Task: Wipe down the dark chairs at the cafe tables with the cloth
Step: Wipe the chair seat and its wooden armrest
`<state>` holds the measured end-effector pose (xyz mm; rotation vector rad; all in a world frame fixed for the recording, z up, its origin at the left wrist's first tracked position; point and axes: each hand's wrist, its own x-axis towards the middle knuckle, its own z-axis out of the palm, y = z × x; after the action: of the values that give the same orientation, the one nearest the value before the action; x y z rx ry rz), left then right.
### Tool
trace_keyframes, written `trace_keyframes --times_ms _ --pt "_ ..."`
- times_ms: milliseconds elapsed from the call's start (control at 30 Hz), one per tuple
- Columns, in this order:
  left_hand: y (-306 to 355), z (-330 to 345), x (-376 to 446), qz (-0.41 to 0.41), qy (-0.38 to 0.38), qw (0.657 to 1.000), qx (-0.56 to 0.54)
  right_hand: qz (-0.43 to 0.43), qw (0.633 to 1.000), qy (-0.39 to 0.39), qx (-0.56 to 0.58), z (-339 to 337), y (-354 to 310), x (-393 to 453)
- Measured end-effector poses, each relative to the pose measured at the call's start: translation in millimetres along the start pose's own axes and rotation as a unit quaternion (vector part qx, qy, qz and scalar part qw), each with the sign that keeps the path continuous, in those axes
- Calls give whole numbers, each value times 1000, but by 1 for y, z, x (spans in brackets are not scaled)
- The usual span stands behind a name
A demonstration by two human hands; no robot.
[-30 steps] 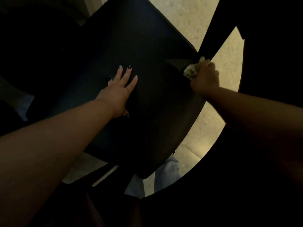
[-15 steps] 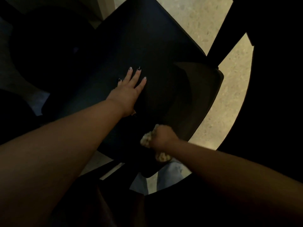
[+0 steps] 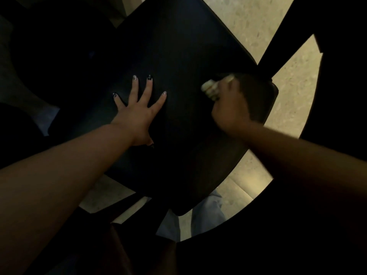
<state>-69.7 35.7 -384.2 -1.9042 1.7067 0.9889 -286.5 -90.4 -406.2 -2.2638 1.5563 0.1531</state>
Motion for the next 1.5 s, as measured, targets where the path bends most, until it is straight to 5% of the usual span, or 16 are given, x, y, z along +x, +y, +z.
trace_keyframes --times_ms 100,200,267,400,533,667,833,900,1067,1200,1300,1400,1500 --pt "1 -1 -2 -3 11 1000 -4 -136 980 -137 41 30 -29 -65" --pt "-5 2 -5 1 28 999 -23 -259 922 -286 31 36 -49 -96" --pt "-9 2 -6 13 47 996 -78 -254 933 -252 39 22 -47 -72" --pt "-24 -1 -9 22 92 987 -128 -94 995 -13 -2 -32 -13 22" --pt "-36 -1 -11 -52 66 994 -71 106 994 12 -25 -45 0 67" --pt "-33 -3 -8 -58 55 995 -55 -18 1000 1 -13 9 -55 1" --pt "-43 -1 -10 -60 101 987 -114 -251 941 -224 40 38 -97 -92" --pt "-56 -5 -7 -83 130 976 -153 -240 949 -192 74 25 -91 -72" --pt "-82 -11 7 -137 80 977 -142 -43 993 88 59 -23 -54 53" --pt "-81 -8 6 -138 97 974 -149 88 990 108 12 -15 -57 94" --pt "-80 -9 4 -137 95 973 -160 -22 996 90 2 27 -102 34" --pt "-78 -12 3 -143 86 972 -164 -178 983 -19 48 48 -127 -33" --pt "-76 -12 3 -149 82 971 -166 -250 960 -84 91 31 -120 -18"
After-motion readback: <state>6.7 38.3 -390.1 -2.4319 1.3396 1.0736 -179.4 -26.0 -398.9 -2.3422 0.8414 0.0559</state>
